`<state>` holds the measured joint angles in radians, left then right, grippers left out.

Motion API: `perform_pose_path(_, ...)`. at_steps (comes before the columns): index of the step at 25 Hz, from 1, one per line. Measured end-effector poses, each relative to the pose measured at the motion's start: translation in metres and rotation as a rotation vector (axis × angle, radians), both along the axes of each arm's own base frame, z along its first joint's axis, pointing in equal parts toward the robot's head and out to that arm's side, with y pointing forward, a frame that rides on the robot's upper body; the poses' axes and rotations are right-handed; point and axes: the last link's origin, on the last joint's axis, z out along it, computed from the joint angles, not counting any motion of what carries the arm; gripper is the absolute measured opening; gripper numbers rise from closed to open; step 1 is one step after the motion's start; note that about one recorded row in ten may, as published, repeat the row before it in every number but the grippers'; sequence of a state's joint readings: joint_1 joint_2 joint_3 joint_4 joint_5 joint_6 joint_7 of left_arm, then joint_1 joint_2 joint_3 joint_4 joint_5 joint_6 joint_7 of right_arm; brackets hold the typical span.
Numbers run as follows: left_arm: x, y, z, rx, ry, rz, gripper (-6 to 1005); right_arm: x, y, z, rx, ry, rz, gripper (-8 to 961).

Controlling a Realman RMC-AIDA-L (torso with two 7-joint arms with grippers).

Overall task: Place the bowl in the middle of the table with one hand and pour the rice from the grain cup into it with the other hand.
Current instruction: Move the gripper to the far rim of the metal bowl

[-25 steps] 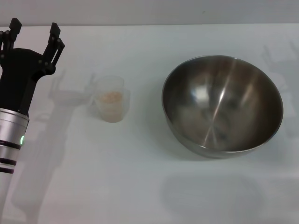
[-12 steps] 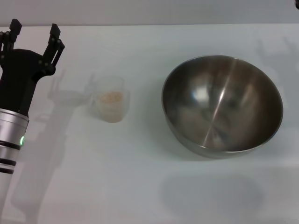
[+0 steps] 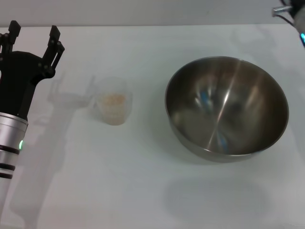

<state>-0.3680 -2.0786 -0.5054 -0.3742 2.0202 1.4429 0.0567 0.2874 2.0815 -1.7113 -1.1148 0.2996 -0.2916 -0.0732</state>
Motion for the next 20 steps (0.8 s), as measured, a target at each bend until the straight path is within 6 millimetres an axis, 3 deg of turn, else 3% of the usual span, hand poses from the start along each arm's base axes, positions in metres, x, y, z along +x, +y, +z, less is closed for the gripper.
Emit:
perform_pose_path(5, -0.001, 0.0, 0.001, 0.003, -0.001, 0.004, 829, -0.041, -0.002, 0.001, -0.236, -0.045, -0.134, 704)
perform_pose_path(8, -0.002, 0.0, 0.002, 0.005, 0.003, 0.007, 829, -0.069, -0.012, 0.012, -0.4, -0.111, -0.244, 700)
perform_pose_path(11, -0.003, 0.0, 0.002, 0.006, 0.006, 0.009, 829, -0.08, -0.018, 0.021, -0.479, -0.125, -0.302, 697)
perform_pose_path(15, -0.005, 0.002, 0.005, 0.017, 0.007, 0.018, 829, -0.085, -0.023, 0.04, -0.598, -0.116, -0.419, 692)
perform_pose_path(20, -0.006, 0.002, 0.006, 0.022, 0.007, 0.022, 829, -0.07, -0.024, 0.049, -0.729, -0.141, -0.56, 686)
